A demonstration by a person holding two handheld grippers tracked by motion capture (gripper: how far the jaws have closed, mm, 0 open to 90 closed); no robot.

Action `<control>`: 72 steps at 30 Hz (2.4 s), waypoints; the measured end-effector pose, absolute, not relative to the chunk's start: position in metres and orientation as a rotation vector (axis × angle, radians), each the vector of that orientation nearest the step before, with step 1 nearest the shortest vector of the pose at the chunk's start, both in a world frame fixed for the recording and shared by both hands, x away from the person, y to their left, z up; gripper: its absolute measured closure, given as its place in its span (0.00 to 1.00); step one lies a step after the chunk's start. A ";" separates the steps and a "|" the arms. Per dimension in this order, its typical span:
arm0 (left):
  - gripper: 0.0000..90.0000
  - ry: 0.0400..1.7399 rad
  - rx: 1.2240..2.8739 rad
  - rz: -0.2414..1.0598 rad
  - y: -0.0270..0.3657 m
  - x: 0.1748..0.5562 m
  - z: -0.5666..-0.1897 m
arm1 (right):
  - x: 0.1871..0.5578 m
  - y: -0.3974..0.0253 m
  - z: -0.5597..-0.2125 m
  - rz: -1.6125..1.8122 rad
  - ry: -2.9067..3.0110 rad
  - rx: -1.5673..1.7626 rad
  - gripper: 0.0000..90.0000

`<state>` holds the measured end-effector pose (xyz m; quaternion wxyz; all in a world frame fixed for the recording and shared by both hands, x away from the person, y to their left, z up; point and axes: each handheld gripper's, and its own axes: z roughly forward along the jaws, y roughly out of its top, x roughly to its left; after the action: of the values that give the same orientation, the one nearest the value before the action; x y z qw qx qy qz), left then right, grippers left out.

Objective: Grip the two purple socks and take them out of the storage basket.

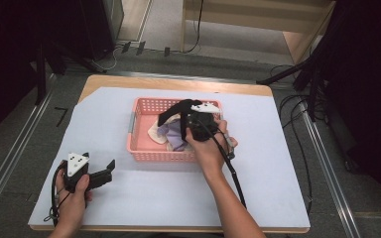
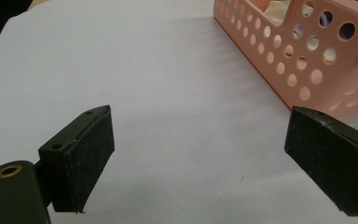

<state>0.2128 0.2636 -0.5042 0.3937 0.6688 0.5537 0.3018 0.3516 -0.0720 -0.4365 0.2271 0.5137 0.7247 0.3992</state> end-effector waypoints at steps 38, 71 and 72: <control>0.10 1.404 1.692 0.772 0.263 0.213 -0.505 | 0.362 -0.021 -0.474 0.744 2.416 1.470 0.71; 0.10 1.400 1.695 0.765 0.263 0.214 -0.505 | 0.320 -0.062 -0.423 1.564 1.921 1.080 0.96; 0.10 1.400 1.695 0.765 0.263 0.214 -0.505 | 0.319 -0.063 -0.422 1.570 1.904 1.068 0.96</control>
<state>0.2136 0.2634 -0.5048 0.3956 0.6688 0.5523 0.3019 0.3189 -0.0632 -0.4221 0.2244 0.3871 0.6901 0.5688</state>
